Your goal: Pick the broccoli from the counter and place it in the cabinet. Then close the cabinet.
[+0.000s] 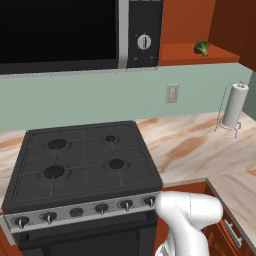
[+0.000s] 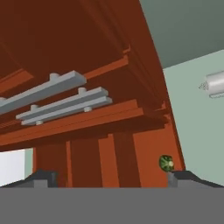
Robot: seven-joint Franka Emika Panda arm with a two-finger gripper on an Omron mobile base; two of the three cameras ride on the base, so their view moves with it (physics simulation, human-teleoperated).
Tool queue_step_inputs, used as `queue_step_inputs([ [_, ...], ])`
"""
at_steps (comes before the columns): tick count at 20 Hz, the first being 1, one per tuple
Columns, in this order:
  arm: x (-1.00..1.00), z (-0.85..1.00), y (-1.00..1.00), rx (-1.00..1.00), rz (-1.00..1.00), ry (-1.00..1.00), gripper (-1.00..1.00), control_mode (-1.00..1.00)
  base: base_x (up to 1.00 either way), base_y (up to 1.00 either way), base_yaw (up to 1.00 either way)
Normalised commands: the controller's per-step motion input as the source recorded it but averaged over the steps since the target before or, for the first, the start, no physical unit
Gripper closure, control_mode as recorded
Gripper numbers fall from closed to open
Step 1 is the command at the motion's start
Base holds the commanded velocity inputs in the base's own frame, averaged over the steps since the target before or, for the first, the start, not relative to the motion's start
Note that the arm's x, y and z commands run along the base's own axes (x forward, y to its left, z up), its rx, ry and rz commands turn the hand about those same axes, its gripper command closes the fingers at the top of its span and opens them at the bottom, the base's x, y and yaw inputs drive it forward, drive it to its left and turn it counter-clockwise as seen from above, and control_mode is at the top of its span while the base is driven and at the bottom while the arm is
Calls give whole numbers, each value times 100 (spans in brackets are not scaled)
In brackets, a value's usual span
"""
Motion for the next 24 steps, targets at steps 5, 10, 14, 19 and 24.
queue_step_inputs([
  [5, 8, 12, -27, 0, 0, -4, -100, -100, 0, 0, 0],
  [10, 3, 8, -39, -3, 0, 0, -100, -100, 0, 0, 0],
  [14, 2, 1, -25, -6, 0, 0, -100, -100, 0, 0, 0],
  [19, 15, 0, -2, -11, 0, 0, -100, -100, 0, 0, 0],
  [24, 52, 0, 0, -9, 0, 6, -100, -100, 0, 0, 0],
])
